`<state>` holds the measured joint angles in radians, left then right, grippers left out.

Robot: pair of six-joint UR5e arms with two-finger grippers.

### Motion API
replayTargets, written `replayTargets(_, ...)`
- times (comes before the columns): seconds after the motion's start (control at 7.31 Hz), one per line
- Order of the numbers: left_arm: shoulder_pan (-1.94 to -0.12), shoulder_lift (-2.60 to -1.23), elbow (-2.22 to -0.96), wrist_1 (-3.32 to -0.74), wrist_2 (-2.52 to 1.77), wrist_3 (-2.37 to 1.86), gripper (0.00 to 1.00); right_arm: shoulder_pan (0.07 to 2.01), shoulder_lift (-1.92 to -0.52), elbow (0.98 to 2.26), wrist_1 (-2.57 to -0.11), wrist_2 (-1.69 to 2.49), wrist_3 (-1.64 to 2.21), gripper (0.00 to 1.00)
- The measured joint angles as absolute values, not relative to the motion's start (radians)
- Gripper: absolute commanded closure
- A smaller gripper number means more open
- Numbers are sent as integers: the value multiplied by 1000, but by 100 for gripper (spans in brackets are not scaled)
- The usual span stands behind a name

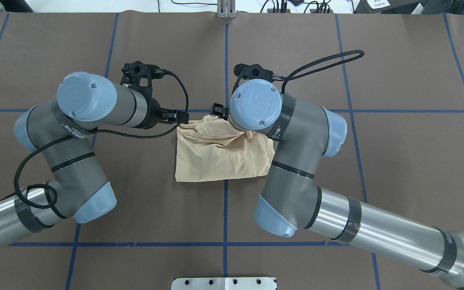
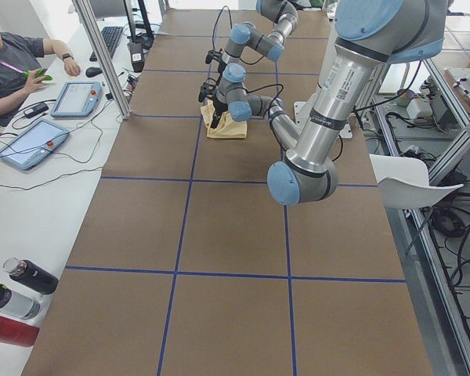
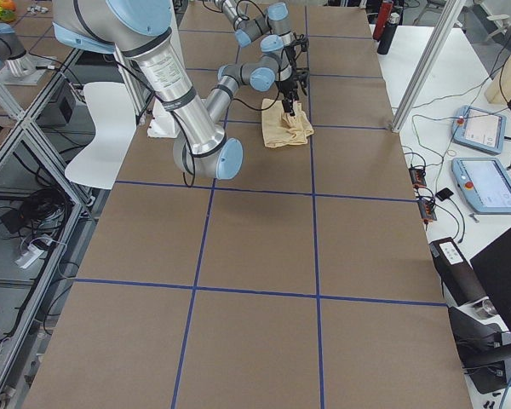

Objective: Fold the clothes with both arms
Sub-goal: 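Release the shirt and raise both grippers away from it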

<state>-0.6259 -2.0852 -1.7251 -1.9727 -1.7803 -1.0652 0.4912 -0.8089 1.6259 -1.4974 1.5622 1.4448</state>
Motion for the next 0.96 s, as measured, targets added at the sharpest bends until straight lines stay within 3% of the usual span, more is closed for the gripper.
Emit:
replayTargets(0.14, -628, -2084, -1726, -1973, -1782, -1059, 0, 450, -819, 1627, -1498, 1528, 1447, 96)
replayTargets(0.68, -632, -2083, -1729, -1974, -1782, -1058, 0, 401, -823, 1573, -1490, 1433, 1447, 100)
replayTargets(0.96, -632, -2082, -1734, -1973, -1782, -1058, 0, 442, -761, 1461, -1442, 1388, 1441, 100)
